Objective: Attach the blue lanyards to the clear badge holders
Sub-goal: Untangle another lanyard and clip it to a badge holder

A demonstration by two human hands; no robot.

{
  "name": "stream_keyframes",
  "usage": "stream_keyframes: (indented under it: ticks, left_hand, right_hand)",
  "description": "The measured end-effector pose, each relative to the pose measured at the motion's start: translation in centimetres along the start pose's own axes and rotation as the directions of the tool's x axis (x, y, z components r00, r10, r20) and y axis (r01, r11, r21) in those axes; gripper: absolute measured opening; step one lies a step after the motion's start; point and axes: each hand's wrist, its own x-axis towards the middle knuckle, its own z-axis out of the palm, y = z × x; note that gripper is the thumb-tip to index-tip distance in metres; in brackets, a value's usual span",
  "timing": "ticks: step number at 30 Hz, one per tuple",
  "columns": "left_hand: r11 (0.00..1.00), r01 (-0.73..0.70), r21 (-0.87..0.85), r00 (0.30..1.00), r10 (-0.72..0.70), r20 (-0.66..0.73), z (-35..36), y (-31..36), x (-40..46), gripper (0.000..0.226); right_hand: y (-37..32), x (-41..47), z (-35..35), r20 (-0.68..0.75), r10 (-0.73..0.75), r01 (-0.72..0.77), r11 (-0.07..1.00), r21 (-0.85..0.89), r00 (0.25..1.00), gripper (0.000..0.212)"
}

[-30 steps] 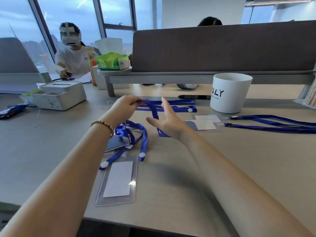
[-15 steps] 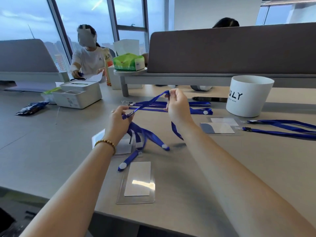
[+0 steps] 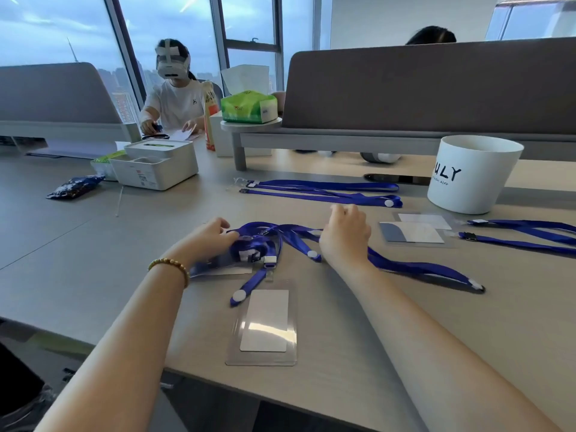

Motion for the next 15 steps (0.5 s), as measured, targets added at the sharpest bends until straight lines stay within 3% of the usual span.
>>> stream_keyframes:
  ticks: [3,6,9,12,15]
  left_hand:
    - [1.000,-0.006,-0.014,0.985,0.009,0.172,-0.9,-0.2,-1.2,0.075]
    - [0.999,-0.034,-0.042,0.956,0.044,0.290,-1.2,-0.6,-2.0,0.103]
    - [0.997,-0.081,-0.020,0.962,0.083,0.260,-0.5,-0.7,-2.1,0.103]
    - [0.990,-0.134,-0.043,0.974,0.140,0.178,-0.1,-0.8,-2.0,0.100]
    - [0.985,-0.168,0.025,0.974,0.162,0.158,-0.1,-0.7,-1.9,0.094]
  right_hand:
    - [-1.7,-0.4,0.2,-0.087,-0.229,0.237,0.967,0.093,0.970,0.023]
    - [-4.4,-1.1,0.8,0.122,-0.417,0.383,0.895,0.230,0.901,0.025]
    - [-6.0,-1.7,1.9,0.333,-0.438,0.397,0.898,0.188,0.835,0.038]
    - [-5.9,-1.9,2.8,0.324,-0.418,0.368,0.907,0.207,0.849,0.028]
    - [-5.3,-1.5,2.6,0.283,-0.244,0.084,0.874,0.478,0.928,0.023]
